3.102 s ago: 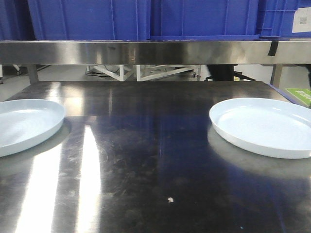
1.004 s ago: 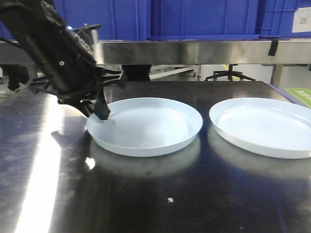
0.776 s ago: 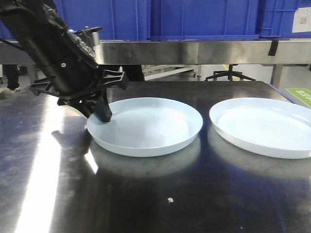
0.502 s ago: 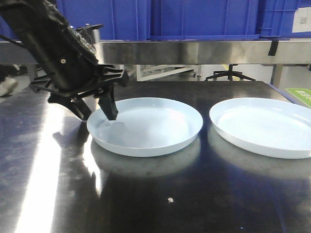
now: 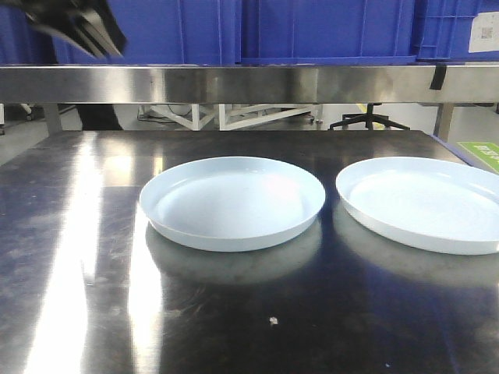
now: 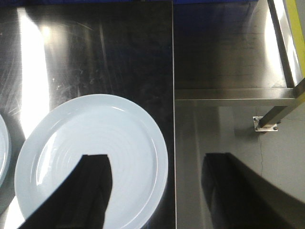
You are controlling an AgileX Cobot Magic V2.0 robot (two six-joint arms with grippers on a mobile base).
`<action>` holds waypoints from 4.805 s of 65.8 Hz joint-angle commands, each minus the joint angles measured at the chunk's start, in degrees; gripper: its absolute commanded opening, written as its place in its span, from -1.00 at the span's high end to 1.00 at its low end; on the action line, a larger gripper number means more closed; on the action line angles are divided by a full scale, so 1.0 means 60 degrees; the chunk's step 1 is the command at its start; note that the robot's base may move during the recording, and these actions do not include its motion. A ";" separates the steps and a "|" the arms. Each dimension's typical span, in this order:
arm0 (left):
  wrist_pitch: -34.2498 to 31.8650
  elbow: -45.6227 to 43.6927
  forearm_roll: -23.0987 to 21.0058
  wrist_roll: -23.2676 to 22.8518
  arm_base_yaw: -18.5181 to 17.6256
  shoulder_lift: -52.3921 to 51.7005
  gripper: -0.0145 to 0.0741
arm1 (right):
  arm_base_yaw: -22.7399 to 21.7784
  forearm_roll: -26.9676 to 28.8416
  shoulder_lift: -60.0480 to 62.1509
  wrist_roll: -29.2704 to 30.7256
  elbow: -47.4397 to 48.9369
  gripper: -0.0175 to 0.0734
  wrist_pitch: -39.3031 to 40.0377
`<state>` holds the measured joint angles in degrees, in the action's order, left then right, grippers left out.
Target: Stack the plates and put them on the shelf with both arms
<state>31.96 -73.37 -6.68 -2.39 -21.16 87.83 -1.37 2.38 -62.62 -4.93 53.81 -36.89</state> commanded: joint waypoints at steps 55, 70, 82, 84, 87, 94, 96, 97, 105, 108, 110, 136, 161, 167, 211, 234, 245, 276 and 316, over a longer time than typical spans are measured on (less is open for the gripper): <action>-0.1925 0.5732 0.0432 -0.0068 0.3445 -0.8461 0.48 | -0.0042 -0.0065 0.0155 0.0071 0.0367 -0.53 0.0558; -0.2013 0.7724 0.0432 -0.0068 0.3445 -1.0243 0.48 | -0.0042 -0.0065 0.0155 0.0071 0.0367 -0.53 0.0558; -0.2013 0.8628 0.0478 -0.0050 0.3445 -1.1250 0.48 | -0.0042 -0.0065 0.0155 0.0071 0.0367 -0.53 0.0558; -0.2013 0.8670 0.0555 -0.0050 0.3445 -1.1298 0.48 | -0.0042 -0.0065 0.0155 0.0071 0.0367 -0.53 0.0558; -0.1989 0.8687 0.0731 -0.0050 0.3445 -1.1342 0.48 | -0.0042 -0.0065 0.0155 0.0071 0.0367 -0.53 0.0558; -0.1866 0.8687 0.1113 -0.0050 0.3445 -1.1342 0.48 | -0.0042 -0.0065 0.0155 0.0071 0.0367 -0.53 0.0558; -0.1866 0.8687 0.1173 -0.0050 0.3445 -1.1342 0.48 | -0.0042 -0.0065 0.0155 0.0071 0.0367 -0.53 0.0558; -0.1866 0.8687 0.1173 -0.0050 0.3445 -1.1342 0.48 | -0.0042 -0.0065 0.0155 0.0071 0.0367 -0.53 0.0558; -0.1866 0.8687 0.1173 -0.0050 0.3445 -1.1342 0.48 | -0.0042 -0.0065 0.0155 0.0071 0.0367 -0.52 0.0558; -0.1866 0.8687 0.1173 -0.0050 0.3445 -1.1342 0.48 | -0.0042 -0.0065 0.0155 0.0071 0.0367 -0.51 0.0558; -0.1866 0.8687 0.1173 -0.0050 0.3445 -1.1342 0.48 | -0.0042 -0.0065 0.0155 0.0071 0.0367 -0.49 0.0558; -0.1866 0.8687 0.1173 -0.0050 0.3445 -1.1342 0.48 | -0.0042 -0.0065 0.0155 0.0071 0.0367 0.49 0.0284; -0.1866 0.8687 0.1173 -0.0050 0.3445 -1.1342 0.48 | -0.0042 0.0026 0.0146 0.0071 0.0367 -0.23 -0.0765; -0.1866 0.8687 0.1173 -0.0050 0.3445 -1.1342 0.48 | -0.0042 0.0026 0.0146 0.0071 0.0367 -0.34 -0.0776; -0.1866 0.8687 0.1173 -0.0050 0.3445 -1.1342 0.48 | -0.0242 -0.0191 -0.2602 0.0071 0.0379 -0.34 0.0533; -0.1866 0.8687 0.1173 -0.0050 0.3445 -1.1342 0.48 | -0.0293 -0.0191 -0.4026 0.0071 0.0379 -0.34 0.1246; -0.1866 0.8687 0.1173 -0.0050 0.3445 -1.1342 0.48 | -0.0293 -0.0191 -0.4424 0.0071 0.0379 -0.34 0.1246; -0.1866 0.8687 0.1173 -0.0050 0.3445 -1.1342 0.48 | -0.0293 -0.0299 -0.4745 0.0071 0.0379 0.03 0.1354; -0.1851 0.8687 0.1173 -0.0050 0.3445 -1.1342 0.48 | -0.0227 -0.0618 -0.3107 0.0071 0.2638 0.51 0.0439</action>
<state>25.13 -19.58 0.40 -2.39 -0.24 19.42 -2.64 -1.45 -85.55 -4.95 66.16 -36.34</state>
